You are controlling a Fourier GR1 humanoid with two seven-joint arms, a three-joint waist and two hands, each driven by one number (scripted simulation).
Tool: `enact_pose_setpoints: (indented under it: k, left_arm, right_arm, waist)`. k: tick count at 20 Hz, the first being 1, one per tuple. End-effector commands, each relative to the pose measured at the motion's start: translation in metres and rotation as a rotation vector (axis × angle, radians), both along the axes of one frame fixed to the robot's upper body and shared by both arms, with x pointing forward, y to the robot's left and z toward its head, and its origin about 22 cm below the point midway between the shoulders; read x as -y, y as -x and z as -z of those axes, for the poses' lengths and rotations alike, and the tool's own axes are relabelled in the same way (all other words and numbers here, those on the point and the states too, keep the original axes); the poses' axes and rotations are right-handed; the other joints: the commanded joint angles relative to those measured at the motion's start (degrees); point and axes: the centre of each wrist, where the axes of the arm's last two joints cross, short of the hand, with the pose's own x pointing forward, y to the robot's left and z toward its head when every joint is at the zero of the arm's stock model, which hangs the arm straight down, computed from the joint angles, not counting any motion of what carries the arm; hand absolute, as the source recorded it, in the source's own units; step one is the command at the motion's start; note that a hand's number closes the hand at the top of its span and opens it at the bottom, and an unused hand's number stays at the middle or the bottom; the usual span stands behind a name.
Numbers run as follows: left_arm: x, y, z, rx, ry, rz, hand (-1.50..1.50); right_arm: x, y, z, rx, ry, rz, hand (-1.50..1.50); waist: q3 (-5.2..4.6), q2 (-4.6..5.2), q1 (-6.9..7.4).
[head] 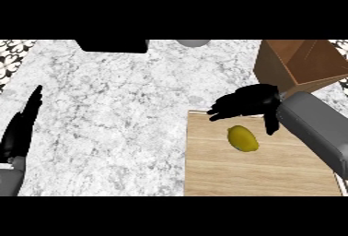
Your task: Pick the lemon from the tray and place it in the cardboard box
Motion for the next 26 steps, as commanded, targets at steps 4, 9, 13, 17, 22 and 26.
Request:
enact_pose_setpoints:
  k: [4,9,13,17,22,26]
  left_arm:
    - [0.006,0.005,0.009,-0.011,-0.006,-0.027,0.0]
    - [0.007,0.01,0.02,-0.007,-0.006,-0.027,0.0]
    - [-0.016,0.015,0.008,-0.002,-0.003,-0.028,0.0]
    - [-0.005,0.014,0.01,-0.013,0.006,-0.036,0.0]
    - [-0.025,0.012,-0.004,-0.008,-0.011,-0.032,0.0]
    - [-0.001,0.007,0.001,-0.012,-0.009,-0.027,0.0]
  right_arm:
    - [-0.008,-0.01,0.009,-0.097,0.002,-0.098,-1.5]
    - [-0.017,-0.007,0.015,-0.133,-0.005,-0.125,-1.5]
    - [-0.006,0.0,0.028,-0.186,-0.007,-0.153,-1.5]
    - [-0.019,0.006,0.015,-0.19,-0.059,-0.204,-1.5]
    - [-0.021,0.012,0.006,-0.151,-0.006,-0.206,-1.5]
    - [-0.018,0.025,0.034,-0.101,0.085,-0.178,-1.5]
  waist:
    - [-0.03,-0.35,-1.34]
    - [-0.05,-0.43,-1.62]
    - [-0.05,-0.43,-1.28]
    - [-0.05,-0.68,-1.81]
    - [-0.07,-0.68,-2.04]
    - [-0.05,-0.52,-1.9]
